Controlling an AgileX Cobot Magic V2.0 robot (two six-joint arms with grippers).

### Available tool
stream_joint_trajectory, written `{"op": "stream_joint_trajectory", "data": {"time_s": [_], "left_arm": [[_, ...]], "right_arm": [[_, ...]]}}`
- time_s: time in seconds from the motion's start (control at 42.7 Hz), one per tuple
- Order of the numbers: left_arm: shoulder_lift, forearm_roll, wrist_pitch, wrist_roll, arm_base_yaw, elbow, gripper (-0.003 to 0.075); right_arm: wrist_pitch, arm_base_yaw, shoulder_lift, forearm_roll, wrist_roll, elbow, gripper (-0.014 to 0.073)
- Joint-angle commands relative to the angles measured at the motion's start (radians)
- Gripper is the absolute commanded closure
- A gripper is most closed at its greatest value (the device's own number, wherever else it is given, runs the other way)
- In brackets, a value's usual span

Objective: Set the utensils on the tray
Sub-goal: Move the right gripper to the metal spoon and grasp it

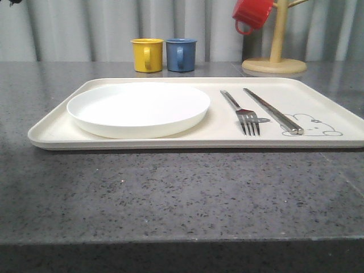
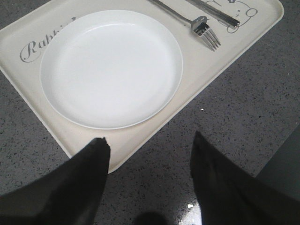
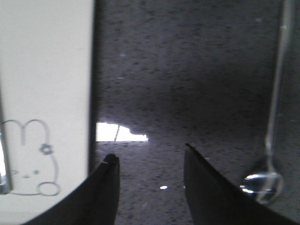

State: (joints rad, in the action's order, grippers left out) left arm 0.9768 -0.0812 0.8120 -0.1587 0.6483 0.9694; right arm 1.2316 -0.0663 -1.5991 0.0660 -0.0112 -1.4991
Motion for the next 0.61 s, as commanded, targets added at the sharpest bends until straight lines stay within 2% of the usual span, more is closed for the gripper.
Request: {"op": "stream_joint_trajectory", "data": {"time_s": [0.0,0.234,0.586], "left_arm": [[-0.01,-0.008,-0.065,0.012,0.006,0.026,0.0331],[-0.01,-0.008,-0.065,0.012,0.006,0.026,0.0331],[-0.01,-0.008,-0.065,0.012,0.006,0.026,0.0331]], "right_arm": [[0.021,-0.08,0.034,-0.009,0.049,-0.029,0.0244],[0.006,-0.197,-0.007,-0.009,0.083,-0.029,0.0255],[-0.022,-0.21,-0.125,-0.024,0.129,-0.03,0.0255]]}}
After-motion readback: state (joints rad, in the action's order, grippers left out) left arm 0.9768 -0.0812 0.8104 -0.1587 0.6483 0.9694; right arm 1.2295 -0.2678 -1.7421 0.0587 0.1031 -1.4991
